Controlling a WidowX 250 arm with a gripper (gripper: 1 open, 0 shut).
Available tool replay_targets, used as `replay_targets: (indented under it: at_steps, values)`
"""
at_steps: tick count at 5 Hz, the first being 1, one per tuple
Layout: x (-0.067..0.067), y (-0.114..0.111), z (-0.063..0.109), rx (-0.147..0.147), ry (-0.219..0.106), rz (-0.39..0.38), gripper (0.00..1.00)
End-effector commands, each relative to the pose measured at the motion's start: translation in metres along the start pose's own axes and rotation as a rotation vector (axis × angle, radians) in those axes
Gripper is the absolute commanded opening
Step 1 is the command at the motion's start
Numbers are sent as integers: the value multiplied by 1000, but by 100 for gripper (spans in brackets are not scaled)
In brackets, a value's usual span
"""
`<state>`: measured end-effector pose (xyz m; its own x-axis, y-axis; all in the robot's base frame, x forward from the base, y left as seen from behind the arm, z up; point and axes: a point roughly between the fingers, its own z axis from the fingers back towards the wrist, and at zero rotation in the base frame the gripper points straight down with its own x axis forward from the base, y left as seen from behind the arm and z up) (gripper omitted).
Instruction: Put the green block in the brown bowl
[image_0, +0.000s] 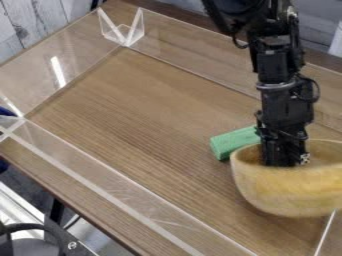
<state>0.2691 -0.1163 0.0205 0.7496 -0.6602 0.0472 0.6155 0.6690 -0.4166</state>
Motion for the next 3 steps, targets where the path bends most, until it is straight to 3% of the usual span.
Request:
replay_targets:
  at_steps: [1,2,3]
  values:
    - [-7,-11,1,35,7,-6,100]
    - [-7,-14,1,80,11,-5,0]
    - [-5,-19,-4,117,21,-17,0]
